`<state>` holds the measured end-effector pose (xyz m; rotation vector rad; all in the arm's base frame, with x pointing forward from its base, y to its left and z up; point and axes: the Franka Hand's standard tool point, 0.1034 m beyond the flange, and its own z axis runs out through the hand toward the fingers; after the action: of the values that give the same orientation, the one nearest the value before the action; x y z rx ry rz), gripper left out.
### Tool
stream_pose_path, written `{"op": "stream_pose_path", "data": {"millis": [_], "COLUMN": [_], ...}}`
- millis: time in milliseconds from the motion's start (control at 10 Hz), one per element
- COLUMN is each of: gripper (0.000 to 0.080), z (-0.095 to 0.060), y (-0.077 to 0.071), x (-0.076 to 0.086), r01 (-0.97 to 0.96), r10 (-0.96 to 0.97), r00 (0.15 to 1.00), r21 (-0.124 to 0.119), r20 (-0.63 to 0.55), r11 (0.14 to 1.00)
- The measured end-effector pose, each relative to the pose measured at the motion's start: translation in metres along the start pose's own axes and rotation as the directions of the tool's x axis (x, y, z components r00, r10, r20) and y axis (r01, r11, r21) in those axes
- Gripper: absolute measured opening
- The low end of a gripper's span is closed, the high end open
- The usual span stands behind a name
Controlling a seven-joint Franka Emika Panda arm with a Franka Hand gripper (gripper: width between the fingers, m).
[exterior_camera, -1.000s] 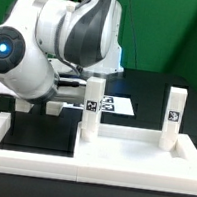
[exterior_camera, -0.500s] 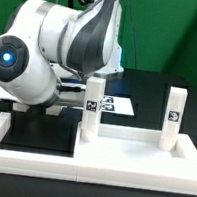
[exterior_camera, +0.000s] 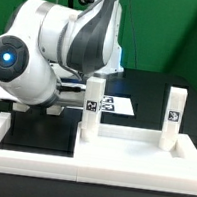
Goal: Assemble desk
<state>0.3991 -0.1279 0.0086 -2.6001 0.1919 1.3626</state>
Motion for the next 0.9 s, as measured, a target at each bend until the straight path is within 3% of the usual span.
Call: {"op": "stream_pose_path", "data": {"millis": [600,900], "gripper": [0.0289,0.029], "z": [-0.001,-0.056], "y": [0.0,0.007], "x": [-0.001,-0.046], "r01": [0.007,0.041], "r10": [-0.007,-0.041], "r00": [1.0,0.999], "r21": [0.002,0.043], "r20": [0.004,-0.017], "r11": [1.0,0.998]}}
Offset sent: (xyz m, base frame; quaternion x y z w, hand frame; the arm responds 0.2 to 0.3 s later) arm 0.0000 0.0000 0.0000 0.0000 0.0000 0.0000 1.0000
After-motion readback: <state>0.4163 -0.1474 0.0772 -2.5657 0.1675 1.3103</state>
